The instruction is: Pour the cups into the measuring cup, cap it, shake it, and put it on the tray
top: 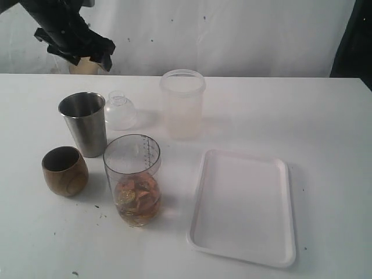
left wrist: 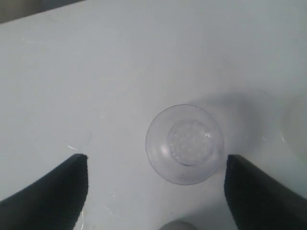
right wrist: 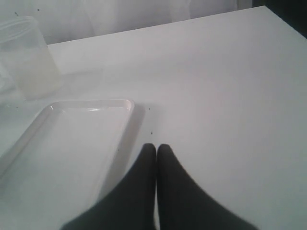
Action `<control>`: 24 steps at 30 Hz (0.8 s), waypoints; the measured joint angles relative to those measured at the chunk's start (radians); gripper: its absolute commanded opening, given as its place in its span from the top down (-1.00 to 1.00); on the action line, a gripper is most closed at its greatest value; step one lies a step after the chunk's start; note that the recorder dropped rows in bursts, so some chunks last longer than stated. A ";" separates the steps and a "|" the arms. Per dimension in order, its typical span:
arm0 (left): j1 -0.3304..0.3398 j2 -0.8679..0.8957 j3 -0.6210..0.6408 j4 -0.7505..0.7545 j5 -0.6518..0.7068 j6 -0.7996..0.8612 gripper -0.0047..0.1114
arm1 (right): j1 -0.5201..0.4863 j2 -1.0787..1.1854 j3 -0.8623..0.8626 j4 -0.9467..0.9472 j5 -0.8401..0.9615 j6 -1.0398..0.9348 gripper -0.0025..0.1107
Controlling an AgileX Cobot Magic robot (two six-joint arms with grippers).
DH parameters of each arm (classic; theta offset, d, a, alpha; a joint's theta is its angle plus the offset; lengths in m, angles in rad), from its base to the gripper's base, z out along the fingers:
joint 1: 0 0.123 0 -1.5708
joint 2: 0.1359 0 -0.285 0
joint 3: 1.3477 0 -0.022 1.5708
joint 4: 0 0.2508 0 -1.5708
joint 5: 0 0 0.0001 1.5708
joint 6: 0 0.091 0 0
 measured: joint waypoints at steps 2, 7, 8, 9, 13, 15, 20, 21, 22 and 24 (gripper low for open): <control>-0.013 0.020 -0.015 -0.004 -0.011 0.000 -0.35 | 0.000 0.000 0.000 0.000 0.000 0.000 0.96; -0.057 0.100 -0.059 0.010 -0.047 0.000 -0.35 | 0.000 0.000 0.000 0.000 0.000 0.000 0.96; -0.064 0.119 -0.069 0.032 -0.050 -0.008 -0.35 | 0.000 0.000 0.000 0.000 0.000 0.000 0.96; -0.064 0.129 -0.072 0.042 -0.052 -0.010 -0.35 | 0.000 0.000 0.000 0.000 0.000 0.000 0.96; -0.064 0.169 -0.076 0.062 -0.052 -0.017 -0.35 | 0.000 0.000 0.000 0.000 0.000 0.000 0.96; -0.066 0.175 -0.076 0.062 -0.059 -0.017 -0.35 | 0.000 0.000 0.000 0.000 0.000 0.000 0.96; -0.072 0.198 -0.078 0.060 -0.059 -0.017 -0.35 | 0.000 0.000 0.000 0.000 0.000 0.000 0.96; -0.072 0.205 -0.078 0.060 -0.056 -0.017 -0.35 | 0.000 0.000 0.000 0.000 0.000 0.000 0.96; -0.072 0.209 -0.078 0.060 -0.051 -0.017 -0.35 | 0.000 0.000 0.000 0.000 0.000 0.000 0.96; -0.072 0.218 -0.078 0.060 -0.050 -0.017 -0.30 | 0.000 0.000 0.000 0.000 0.000 0.000 0.96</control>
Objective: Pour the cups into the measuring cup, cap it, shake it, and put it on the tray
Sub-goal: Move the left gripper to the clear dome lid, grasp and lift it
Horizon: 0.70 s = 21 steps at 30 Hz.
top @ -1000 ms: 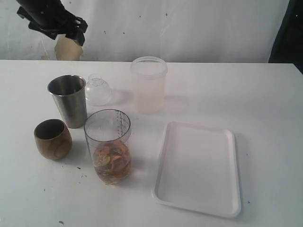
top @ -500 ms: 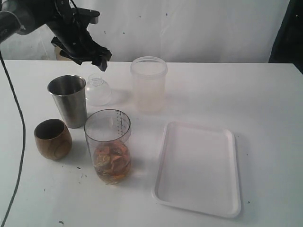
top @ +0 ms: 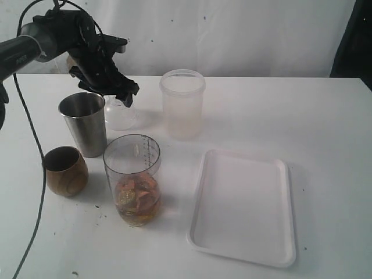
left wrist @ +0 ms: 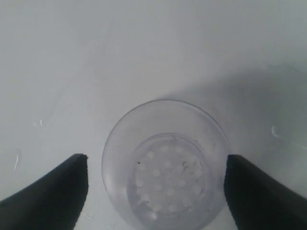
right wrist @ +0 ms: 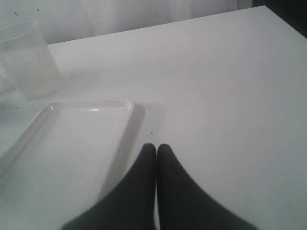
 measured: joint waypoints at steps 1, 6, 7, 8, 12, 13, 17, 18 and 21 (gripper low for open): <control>0.000 0.001 0.000 -0.002 0.000 0.000 -0.24 | 0.000 0.000 0.000 0.000 0.000 0.000 0.96; 0.000 0.002 0.000 -0.005 0.000 0.000 0.32 | 0.000 0.000 0.000 0.000 0.000 0.000 0.96; 0.000 0.002 -0.003 -0.005 -0.002 0.000 0.49 | 0.000 0.000 0.000 0.000 0.000 0.000 0.96; 0.000 0.000 -0.005 -0.005 -0.006 -0.002 0.65 | 0.000 0.000 0.000 0.000 0.000 0.000 0.96; 0.000 0.000 -0.006 -0.005 -0.006 -0.002 0.92 | 0.000 0.000 0.000 0.000 0.000 0.000 0.96; 0.000 0.000 -0.006 -0.005 -0.006 -0.002 0.92 | 0.000 0.000 0.000 0.000 0.000 0.000 0.96; 0.000 0.000 -0.006 -0.005 -0.010 -0.002 0.92 | 0.000 0.000 0.000 0.000 0.000 0.000 0.96; 0.000 0.000 -0.006 -0.005 -0.010 -0.002 0.92 | 0.000 0.000 0.000 0.000 0.000 0.000 0.96; 0.000 -0.009 -0.006 0.014 -0.010 -0.002 0.92 | 0.000 0.000 0.000 0.000 0.000 0.013 0.96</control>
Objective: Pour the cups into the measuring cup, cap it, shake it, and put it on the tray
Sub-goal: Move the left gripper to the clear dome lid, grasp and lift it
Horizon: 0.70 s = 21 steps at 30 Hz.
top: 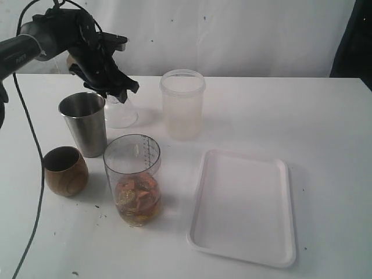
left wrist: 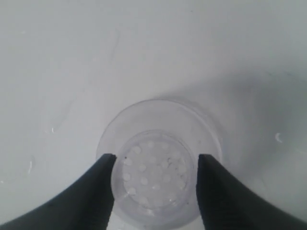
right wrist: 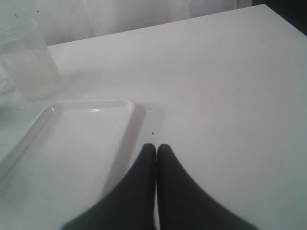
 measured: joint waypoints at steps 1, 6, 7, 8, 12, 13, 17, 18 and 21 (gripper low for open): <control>0.000 -0.008 0.002 0.007 -0.002 0.000 0.92 | 0.000 0.000 0.000 0.000 0.000 0.003 0.96; 0.000 -0.082 0.005 0.023 -0.013 0.000 0.92 | 0.000 0.000 0.000 0.000 0.000 0.005 0.96; 0.000 -0.099 0.005 0.023 -0.015 0.000 0.92 | 0.000 0.000 0.000 0.000 0.000 0.005 0.96; 0.000 -0.120 0.005 0.025 -0.016 0.000 0.92 | 0.000 0.000 0.000 0.000 0.000 0.005 0.96; 0.000 -0.204 0.005 0.025 0.002 0.000 0.92 | 0.000 0.000 0.000 0.000 0.000 0.005 0.96; 0.000 -0.221 0.005 0.025 0.014 0.000 0.92 | 0.000 0.000 0.000 0.000 0.000 0.005 0.96; 0.000 -0.301 0.005 0.025 0.121 0.012 0.92 | 0.000 0.000 0.000 0.000 0.000 0.005 0.96; 0.000 -0.316 0.005 0.027 0.143 0.012 0.92 | 0.000 0.000 0.000 0.000 0.000 0.005 0.96; 0.000 -0.366 0.005 0.027 0.183 0.008 0.92 | 0.000 0.000 0.000 0.000 0.000 0.007 0.96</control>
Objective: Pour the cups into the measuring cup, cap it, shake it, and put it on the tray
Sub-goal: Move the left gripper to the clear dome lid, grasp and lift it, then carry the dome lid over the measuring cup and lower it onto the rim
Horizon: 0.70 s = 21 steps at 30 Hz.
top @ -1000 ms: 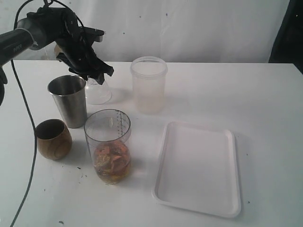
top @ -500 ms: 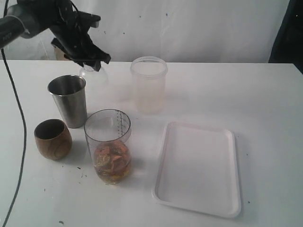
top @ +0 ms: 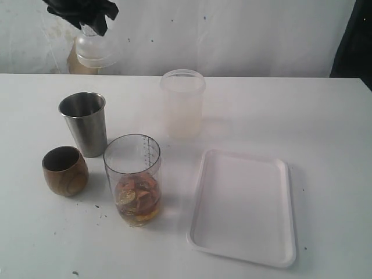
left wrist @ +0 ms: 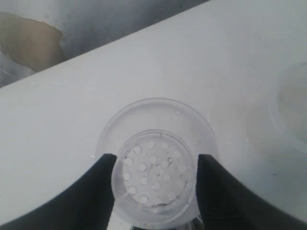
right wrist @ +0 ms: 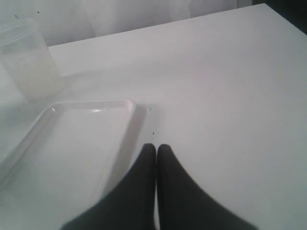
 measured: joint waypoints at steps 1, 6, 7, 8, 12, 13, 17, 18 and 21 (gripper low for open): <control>0.000 -0.019 0.001 -0.002 0.001 -0.013 0.92 | 0.000 0.000 0.000 0.000 0.000 0.000 0.96; 0.000 -0.144 0.096 -0.040 0.003 -0.075 0.92 | 0.000 0.000 0.000 0.000 0.000 0.000 0.96; -0.004 -0.176 0.129 -0.049 0.003 -0.077 0.92 | 0.000 0.000 0.000 0.000 0.000 0.000 0.96; -0.009 -0.210 0.168 -0.052 0.003 -0.082 0.92 | 0.000 0.000 0.000 0.000 0.000 0.000 0.96; -0.048 -0.346 0.343 -0.063 0.003 -0.086 0.92 | 0.000 0.000 0.000 0.000 0.000 0.000 0.96; -0.063 -0.379 0.387 -0.068 0.006 -0.086 0.92 | 0.000 0.000 0.000 0.000 0.000 0.000 0.96; -0.134 -0.476 0.521 -0.080 0.010 -0.088 0.92 | 0.000 0.000 0.000 0.000 0.000 0.000 0.96; -0.156 -0.492 0.543 -0.079 0.010 -0.088 0.92 | 0.000 0.000 0.000 0.000 0.000 0.000 0.96; -0.224 -0.534 0.611 -0.079 0.010 -0.088 0.92 | 0.000 0.000 0.000 0.000 0.000 0.000 0.96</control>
